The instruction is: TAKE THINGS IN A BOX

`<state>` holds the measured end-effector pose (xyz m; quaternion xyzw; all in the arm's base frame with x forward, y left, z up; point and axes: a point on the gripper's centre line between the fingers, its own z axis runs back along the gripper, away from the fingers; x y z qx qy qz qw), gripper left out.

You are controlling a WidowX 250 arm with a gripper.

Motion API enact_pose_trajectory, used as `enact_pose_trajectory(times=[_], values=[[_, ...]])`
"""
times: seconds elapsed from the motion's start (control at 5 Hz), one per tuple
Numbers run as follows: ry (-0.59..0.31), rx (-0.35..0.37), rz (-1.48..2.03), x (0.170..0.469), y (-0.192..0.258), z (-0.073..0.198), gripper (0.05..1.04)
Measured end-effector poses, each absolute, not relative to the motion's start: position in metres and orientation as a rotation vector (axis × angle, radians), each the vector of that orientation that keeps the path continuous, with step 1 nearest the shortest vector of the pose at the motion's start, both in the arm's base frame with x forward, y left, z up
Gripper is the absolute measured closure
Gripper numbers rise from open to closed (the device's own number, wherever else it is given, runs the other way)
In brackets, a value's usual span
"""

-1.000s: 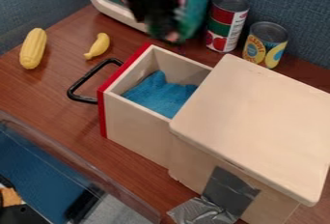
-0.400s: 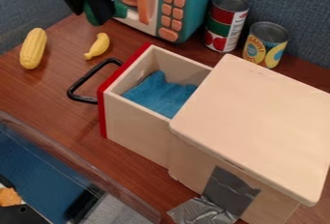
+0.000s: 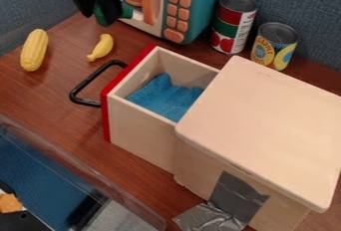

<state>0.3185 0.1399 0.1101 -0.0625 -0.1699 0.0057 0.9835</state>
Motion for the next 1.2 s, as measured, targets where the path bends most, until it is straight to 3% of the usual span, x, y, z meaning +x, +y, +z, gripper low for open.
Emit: enact_pose_trajectory(times=[0.2, 0.8, 1.0, 1.2], values=[[-0.299, -0.142, -0.015, 0.336, 0.138, 0.090, 0.376], [-0.174, -0.202, -0.092, 0.343, 0.112, 0.029, 0.376], [-0.171, -0.201, -0.090, 0.342, 0.110, 0.028, 0.310], [-0.161, -0.208, -0.096, 0.339, 0.105, 0.023, 0.085]])
